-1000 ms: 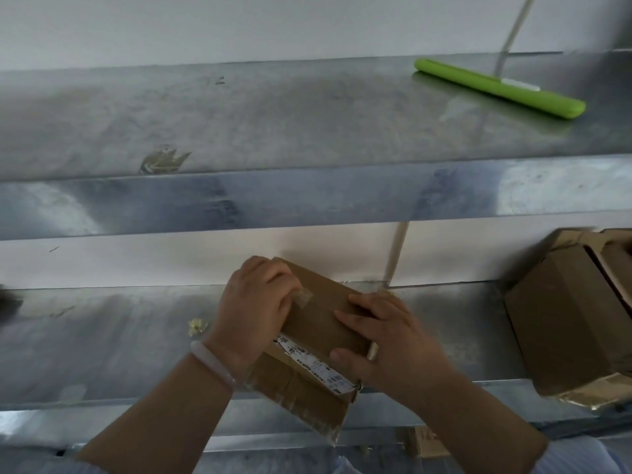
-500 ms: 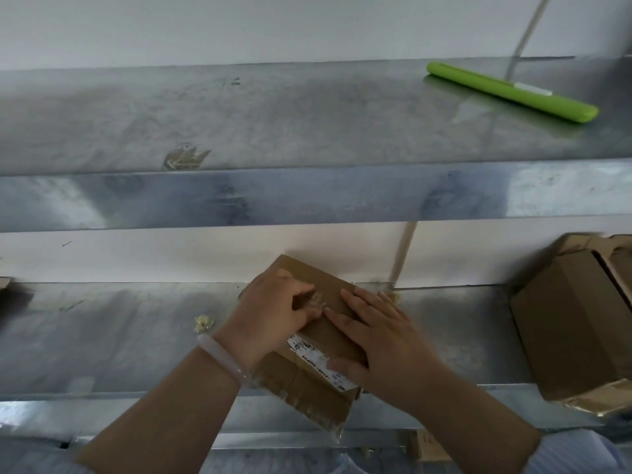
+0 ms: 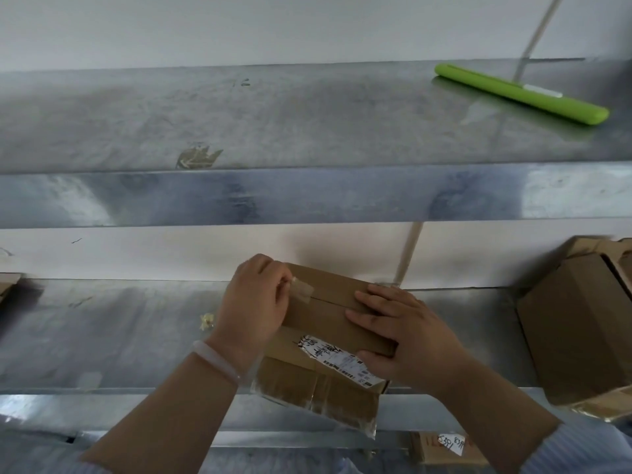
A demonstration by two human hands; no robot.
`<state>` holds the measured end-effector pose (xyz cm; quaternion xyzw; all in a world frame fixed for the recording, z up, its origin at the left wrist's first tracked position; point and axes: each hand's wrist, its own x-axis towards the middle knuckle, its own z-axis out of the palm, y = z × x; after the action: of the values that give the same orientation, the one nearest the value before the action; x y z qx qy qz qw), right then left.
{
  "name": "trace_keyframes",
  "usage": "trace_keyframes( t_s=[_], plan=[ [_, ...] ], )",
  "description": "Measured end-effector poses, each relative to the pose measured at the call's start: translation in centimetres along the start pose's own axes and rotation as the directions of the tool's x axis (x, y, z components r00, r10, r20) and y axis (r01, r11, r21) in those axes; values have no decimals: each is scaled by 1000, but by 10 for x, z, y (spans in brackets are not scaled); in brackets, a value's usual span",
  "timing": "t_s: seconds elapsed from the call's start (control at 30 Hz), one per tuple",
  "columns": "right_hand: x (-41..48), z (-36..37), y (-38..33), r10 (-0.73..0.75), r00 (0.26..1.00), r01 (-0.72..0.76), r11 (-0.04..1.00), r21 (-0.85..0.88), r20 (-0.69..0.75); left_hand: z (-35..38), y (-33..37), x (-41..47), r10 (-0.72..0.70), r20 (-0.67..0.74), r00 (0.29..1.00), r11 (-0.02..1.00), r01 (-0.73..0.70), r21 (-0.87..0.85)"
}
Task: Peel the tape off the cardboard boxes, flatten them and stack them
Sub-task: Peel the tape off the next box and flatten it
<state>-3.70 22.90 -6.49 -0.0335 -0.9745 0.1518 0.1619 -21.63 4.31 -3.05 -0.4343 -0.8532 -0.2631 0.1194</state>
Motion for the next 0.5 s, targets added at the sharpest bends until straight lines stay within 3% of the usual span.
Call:
trace_keyframes(
  t_s=[0.07, 0.17, 0.33, 0.5],
  plan=[
    [1, 1, -1, -7, 1000, 7, 1000, -10, -7, 2, -1, -4, 122, 23, 992, 990, -123, 73],
    [2, 0, -4, 5, 1000, -5, 1000, -15, 5, 8, 1, -8, 226, 94, 969, 974, -228, 11],
    [5, 1, -16, 19, 1000, -20, 998, -60, -15, 3, 4, -5, 118, 232, 965, 955, -46, -294],
    [16, 3, -25, 28, 1000, -29, 985, -173, -10, 1, 2, 4, -68, 297, 952, 982, 117, -151]
  ],
)
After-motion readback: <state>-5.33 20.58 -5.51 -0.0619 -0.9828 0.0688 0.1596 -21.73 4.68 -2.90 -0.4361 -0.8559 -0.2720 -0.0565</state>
